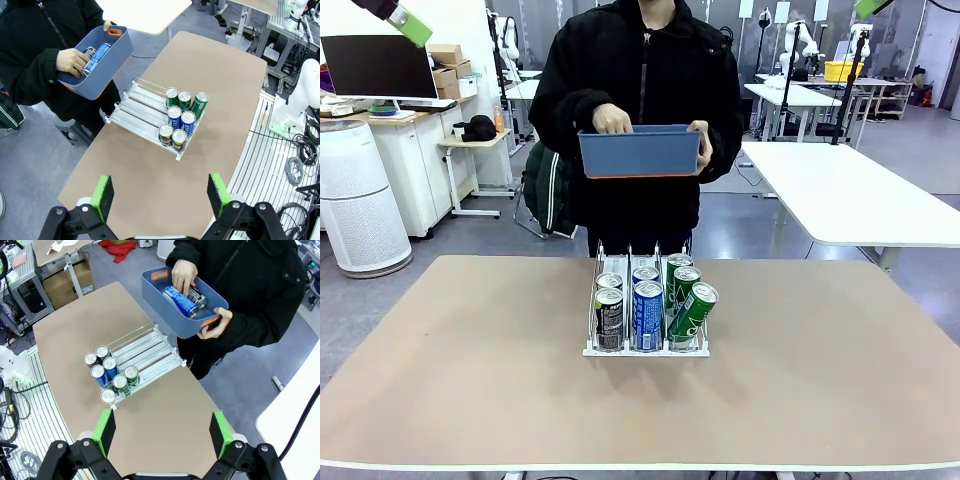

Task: Fill the beverage cans into the dispenser.
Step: Pick up the Pepsi coke handed by the human.

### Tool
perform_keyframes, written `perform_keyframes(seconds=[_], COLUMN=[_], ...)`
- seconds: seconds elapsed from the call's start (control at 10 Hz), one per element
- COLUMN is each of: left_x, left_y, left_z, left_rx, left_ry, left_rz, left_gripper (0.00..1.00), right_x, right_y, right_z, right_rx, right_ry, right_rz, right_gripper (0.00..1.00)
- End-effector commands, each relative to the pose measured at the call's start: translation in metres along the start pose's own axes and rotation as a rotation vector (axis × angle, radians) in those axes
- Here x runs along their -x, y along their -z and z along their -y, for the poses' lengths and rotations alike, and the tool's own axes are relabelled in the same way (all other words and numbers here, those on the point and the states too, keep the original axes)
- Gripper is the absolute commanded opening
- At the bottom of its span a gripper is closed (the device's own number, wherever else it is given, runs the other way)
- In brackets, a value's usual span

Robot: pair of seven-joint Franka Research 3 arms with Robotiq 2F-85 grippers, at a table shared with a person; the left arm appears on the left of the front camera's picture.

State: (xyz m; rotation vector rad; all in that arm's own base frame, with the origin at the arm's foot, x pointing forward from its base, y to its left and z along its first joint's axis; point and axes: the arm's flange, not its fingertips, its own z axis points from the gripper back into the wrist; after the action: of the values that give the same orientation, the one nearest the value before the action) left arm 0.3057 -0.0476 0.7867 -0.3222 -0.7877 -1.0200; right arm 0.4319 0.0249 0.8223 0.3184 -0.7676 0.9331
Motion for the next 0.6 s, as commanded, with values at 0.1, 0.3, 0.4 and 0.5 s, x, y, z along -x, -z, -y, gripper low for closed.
perform_keyframes(seconds=[0.1,0.3,0.4,0.5], left_x=[0.0012,0.0012,0.0012,0.0012], left_y=[0.0005,0.0005,0.0005,0.0005], left_z=[-0.0006,-0.0006,-0.0006,-0.0006], left_rx=[-0.006,-0.006,-0.006,-0.006], left_ry=[0.000,0.000,0.000,0.000], left_rz=[-0.003,-0.003,-0.003,-0.003], left_gripper=[1.00,1.00,1.00,1.00], right_x=[0.0010,0.0010,0.0010,0.0010], right_y=[-0.0009,-0.0009,-0.0009,-0.0009], right_z=[-0.0023,-0.0023,-0.0023,-0.0023], right_rx=[0.002,0.002,0.002,0.002], right_ry=[0.005,0.005,0.005,0.005], right_rz=[-0.006,-0.006,-0.006,-0.006], right_gripper=[1.00,1.00,1.00,1.00])
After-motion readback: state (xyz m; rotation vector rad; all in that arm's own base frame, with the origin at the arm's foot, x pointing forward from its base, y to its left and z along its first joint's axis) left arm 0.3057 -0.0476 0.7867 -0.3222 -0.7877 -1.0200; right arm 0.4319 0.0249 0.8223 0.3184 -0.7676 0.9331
